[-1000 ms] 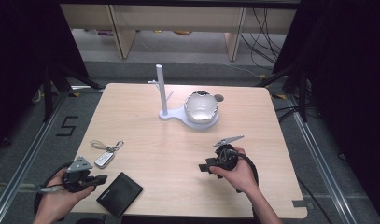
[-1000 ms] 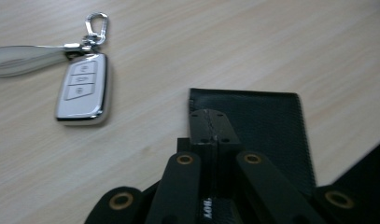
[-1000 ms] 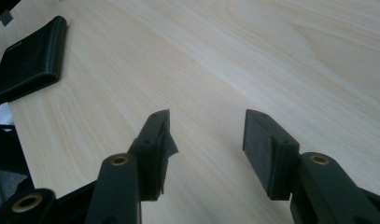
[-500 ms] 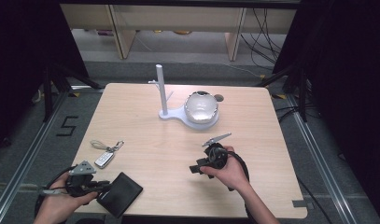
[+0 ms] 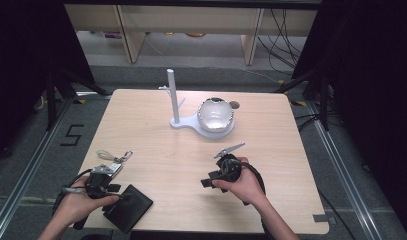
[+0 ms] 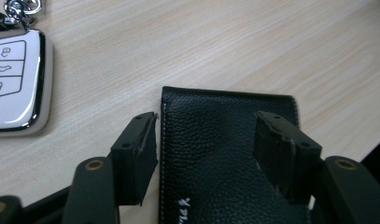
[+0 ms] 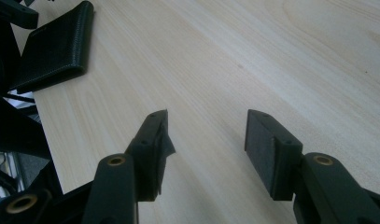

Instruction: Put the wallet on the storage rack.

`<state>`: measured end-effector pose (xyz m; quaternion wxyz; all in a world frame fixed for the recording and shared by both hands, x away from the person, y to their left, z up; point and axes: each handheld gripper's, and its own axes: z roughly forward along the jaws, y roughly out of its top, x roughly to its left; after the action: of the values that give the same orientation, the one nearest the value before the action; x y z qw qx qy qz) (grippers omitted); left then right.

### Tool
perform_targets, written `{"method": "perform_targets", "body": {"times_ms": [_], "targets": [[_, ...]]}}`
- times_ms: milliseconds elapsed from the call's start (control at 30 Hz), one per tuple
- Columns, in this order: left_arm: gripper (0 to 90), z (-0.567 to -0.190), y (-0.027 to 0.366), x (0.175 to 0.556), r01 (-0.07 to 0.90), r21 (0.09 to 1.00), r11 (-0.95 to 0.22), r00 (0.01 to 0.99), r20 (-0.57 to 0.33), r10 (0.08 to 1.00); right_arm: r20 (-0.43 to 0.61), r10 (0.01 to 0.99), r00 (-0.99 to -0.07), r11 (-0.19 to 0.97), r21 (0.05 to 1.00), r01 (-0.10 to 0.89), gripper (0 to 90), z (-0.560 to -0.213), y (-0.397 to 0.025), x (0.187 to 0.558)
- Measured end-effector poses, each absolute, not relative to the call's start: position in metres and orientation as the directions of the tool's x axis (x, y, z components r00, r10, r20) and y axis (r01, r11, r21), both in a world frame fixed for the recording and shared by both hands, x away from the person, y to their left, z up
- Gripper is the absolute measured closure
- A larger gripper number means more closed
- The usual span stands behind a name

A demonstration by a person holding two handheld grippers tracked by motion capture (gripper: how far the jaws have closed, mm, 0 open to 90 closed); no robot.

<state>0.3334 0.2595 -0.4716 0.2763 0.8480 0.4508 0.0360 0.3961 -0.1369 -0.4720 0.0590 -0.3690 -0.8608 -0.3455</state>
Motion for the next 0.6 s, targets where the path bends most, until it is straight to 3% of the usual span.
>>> {"method": "perform_targets", "body": {"times_ms": [367,600], "targets": [[33.1,-0.477,0.257,0.342,0.748,0.48,-0.458,0.595,-0.181,0.783,0.367,0.609,-0.703,0.465,0.553,0.691,49.7,-0.47,-0.15,0.388],[31.8,-0.483,0.25,0.35,0.763,0.425,-0.487,0.605,-0.203,0.77,0.371,0.645,-0.668,0.409,0.571,0.712,49.5,-0.472,-0.187,0.374]]}}
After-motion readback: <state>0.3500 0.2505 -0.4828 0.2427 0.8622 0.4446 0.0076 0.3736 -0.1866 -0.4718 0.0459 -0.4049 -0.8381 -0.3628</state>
